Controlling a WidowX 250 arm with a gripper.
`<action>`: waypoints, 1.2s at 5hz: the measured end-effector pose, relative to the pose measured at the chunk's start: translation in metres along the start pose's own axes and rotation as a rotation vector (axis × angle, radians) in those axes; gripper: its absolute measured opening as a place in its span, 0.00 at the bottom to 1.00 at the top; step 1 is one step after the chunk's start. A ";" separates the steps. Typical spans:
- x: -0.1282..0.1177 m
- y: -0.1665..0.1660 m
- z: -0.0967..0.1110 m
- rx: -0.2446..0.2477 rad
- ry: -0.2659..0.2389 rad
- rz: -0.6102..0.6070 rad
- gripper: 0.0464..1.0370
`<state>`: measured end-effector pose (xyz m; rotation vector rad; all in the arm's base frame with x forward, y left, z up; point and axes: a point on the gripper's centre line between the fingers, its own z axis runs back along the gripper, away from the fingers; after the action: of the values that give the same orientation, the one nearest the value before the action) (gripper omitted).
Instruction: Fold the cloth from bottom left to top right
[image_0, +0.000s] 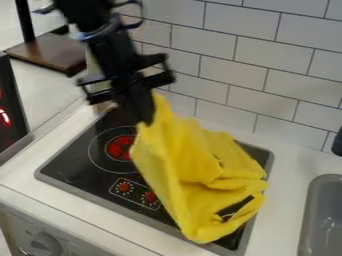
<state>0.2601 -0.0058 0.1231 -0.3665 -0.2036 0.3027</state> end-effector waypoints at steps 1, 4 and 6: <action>0.006 -0.027 -0.020 0.003 -0.025 -0.002 0.01; 0.030 -0.059 -0.088 0.055 -0.004 -0.039 0.01; 0.034 -0.056 -0.107 0.096 0.038 -0.024 0.20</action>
<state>0.3327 -0.0790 0.0516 -0.2742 -0.1559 0.2803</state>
